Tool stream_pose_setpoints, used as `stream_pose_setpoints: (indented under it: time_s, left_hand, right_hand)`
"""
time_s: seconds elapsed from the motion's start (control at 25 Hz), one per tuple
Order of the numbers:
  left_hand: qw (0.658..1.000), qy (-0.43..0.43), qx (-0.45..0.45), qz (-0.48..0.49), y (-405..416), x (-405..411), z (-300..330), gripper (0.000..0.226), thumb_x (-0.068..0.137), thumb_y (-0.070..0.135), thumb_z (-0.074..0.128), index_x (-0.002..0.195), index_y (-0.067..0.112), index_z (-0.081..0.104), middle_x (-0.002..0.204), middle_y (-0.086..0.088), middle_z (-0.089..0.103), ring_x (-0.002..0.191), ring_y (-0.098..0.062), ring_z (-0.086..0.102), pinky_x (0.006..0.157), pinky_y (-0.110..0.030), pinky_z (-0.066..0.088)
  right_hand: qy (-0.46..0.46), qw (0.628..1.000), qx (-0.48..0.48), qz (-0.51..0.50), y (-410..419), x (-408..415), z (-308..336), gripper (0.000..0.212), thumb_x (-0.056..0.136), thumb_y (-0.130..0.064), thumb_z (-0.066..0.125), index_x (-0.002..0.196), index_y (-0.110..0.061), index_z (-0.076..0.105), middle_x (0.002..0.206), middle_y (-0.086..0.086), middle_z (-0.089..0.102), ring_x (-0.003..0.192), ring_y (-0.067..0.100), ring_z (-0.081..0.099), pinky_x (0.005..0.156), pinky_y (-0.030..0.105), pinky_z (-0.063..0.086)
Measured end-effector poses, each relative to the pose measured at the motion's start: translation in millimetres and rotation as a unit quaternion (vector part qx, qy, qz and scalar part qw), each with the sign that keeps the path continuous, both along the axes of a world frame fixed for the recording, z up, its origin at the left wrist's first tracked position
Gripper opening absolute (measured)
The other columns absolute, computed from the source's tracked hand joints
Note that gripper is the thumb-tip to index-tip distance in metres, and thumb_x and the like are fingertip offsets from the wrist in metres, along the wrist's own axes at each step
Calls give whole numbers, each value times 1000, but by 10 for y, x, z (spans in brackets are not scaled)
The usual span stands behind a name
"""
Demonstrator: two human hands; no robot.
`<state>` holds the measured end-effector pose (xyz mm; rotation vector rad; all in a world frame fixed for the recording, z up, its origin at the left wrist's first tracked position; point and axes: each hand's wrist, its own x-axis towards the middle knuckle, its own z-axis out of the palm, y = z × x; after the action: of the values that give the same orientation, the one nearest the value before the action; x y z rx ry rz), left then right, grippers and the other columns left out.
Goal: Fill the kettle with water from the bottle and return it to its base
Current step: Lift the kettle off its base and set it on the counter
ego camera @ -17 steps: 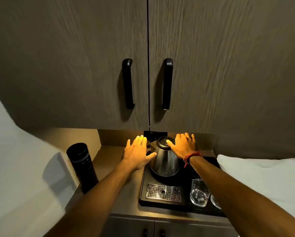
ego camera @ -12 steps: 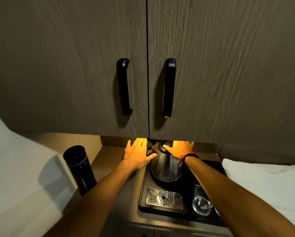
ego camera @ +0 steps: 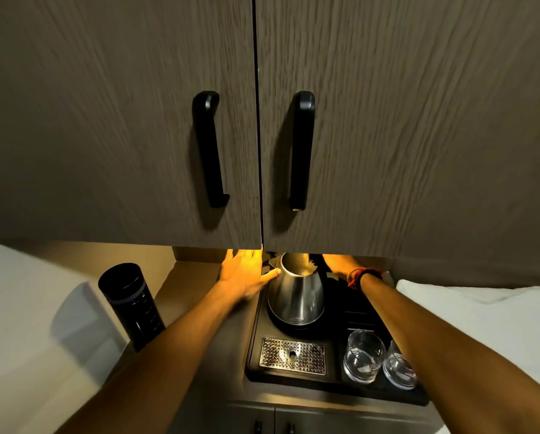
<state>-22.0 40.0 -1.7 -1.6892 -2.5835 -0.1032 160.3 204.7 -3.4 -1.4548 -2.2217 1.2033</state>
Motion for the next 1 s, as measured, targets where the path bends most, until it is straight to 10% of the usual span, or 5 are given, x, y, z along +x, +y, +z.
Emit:
stream_pose_setpoints:
  time_s: [0.6, 0.8, 1.0]
  left_hand:
    - [1000, 18, 11, 23, -226, -184, 182, 82, 88, 76, 37, 139, 12, 47, 143, -11, 53, 134, -29, 46, 114, -53, 30]
    - [993, 15, 81, 81, -620, -474, 371, 70, 88, 69, 48, 121, 8, 59, 127, -12, 63, 119, -31, 56, 105, -47, 40]
    - [989, 14, 49, 139, -1110, -894, 454, 88, 87, 68, 51, 153, 17, 23, 159, -7, 30, 145, -31, 29, 117, -48, 21]
  right_hand:
    - [129, 990, 50, -38, -199, -198, 102, 36, 101, -19, 31, 124, -1, 53, 133, 22, 52, 115, 33, 51, 89, 32, 35]
    - [9, 1000, -24, 8, -292, -510, -62, 39, 97, 1, 38, 133, 13, 44, 141, 29, 46, 128, 41, 47, 101, 38, 39]
    - [28, 983, 136, 124, -882, -1170, -30, 57, 95, -7, 42, 150, -3, 23, 117, 28, 60, 109, 41, 59, 88, 43, 43]
